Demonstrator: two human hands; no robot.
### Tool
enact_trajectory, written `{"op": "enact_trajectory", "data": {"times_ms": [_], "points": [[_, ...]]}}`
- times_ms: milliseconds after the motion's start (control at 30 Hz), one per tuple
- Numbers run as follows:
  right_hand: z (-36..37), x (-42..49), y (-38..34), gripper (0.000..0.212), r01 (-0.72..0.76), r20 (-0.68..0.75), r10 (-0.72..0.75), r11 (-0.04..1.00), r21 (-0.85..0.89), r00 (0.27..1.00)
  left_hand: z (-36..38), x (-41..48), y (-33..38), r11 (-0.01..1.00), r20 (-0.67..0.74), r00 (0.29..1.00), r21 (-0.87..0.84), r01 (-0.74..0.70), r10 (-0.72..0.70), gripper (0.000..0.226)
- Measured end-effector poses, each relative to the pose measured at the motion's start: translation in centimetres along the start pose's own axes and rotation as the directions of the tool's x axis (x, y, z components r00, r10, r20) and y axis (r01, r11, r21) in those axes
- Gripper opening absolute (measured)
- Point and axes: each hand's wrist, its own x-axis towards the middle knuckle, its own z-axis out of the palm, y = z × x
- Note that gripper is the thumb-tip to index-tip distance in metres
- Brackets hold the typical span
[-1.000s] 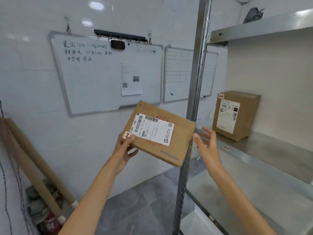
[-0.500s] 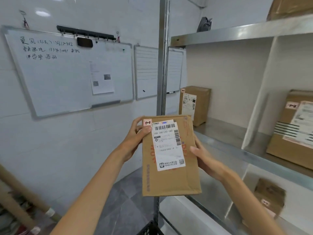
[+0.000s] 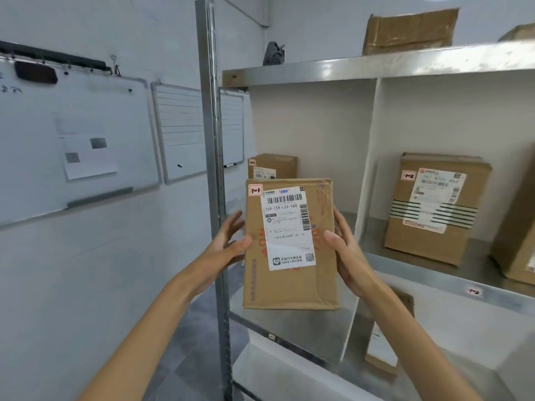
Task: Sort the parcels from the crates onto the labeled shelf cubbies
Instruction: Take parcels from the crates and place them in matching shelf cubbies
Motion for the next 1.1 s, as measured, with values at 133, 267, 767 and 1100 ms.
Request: {"op": "enact_trajectory", "data": {"times_ms": [133, 267, 767, 1100], "points": [[0.2, 0.8, 0.2, 0.095, 0.048, -0.095, -0.054, 0.997, -0.064, 0.994, 0.5, 0.8, -1.6, 0.996, 0.138, 0.990, 0.090, 0.013, -0.025, 0.100], [0.8, 0.3, 0.9, 0.082, 0.054, -0.127, -0.108, 0.927, -0.371, 0.986, 0.3, 2.8, -2.7, 0.991, 0.037, 0.999, 0.133, 0.001, -0.006, 0.067], [0.9, 5.7, -1.0, 0.058, 0.037, -0.392, -0.443, 0.699, -0.714, 0.806, 1.2, 13.5, -0.5, 0.955, 0.025, 0.959, 0.085, -0.283, 0.282, 0.046], [0.9, 8.1, 1.4, 0.077, -0.145, -0.498, -0.238, 0.776, -0.614, 0.834, 2.9, 16.8, -4.2, 0.983, 0.022, 0.984, 0.032, -0.179, 0.179, 0.047]]}}
